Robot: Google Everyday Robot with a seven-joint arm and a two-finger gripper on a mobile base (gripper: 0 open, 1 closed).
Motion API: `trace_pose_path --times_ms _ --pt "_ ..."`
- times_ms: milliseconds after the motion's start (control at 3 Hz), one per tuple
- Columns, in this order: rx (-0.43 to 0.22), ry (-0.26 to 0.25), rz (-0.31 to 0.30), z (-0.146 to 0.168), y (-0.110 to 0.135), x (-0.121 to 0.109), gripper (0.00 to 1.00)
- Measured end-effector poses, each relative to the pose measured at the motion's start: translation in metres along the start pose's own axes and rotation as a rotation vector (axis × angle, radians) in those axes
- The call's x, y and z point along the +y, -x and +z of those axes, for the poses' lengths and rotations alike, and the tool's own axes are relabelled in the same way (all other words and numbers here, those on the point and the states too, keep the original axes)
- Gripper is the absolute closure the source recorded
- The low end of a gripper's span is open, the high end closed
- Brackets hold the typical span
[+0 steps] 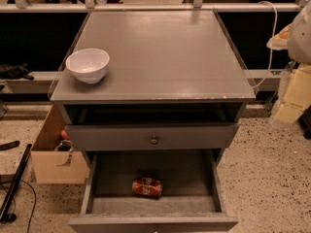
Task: Pick coke can from middle drawer and place on counter
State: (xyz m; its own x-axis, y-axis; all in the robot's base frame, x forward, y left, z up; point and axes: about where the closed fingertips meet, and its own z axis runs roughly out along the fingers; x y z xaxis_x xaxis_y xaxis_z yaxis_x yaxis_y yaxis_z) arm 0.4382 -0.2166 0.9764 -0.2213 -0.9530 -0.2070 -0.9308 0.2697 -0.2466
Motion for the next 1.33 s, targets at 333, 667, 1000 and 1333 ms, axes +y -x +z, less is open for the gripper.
trace_pose_path --times_ms 333,667,1000,1333 --pt "0.000 0.000 0.000 0.000 0.000 0.000 0.00" --pt "-0.037 0.001 0.021 0.004 0.006 0.002 0.00" --pt "-0.163 0.055 0.103 0.037 0.029 0.020 0.00" --pt "-0.325 0.125 0.162 0.079 0.063 0.056 0.00"
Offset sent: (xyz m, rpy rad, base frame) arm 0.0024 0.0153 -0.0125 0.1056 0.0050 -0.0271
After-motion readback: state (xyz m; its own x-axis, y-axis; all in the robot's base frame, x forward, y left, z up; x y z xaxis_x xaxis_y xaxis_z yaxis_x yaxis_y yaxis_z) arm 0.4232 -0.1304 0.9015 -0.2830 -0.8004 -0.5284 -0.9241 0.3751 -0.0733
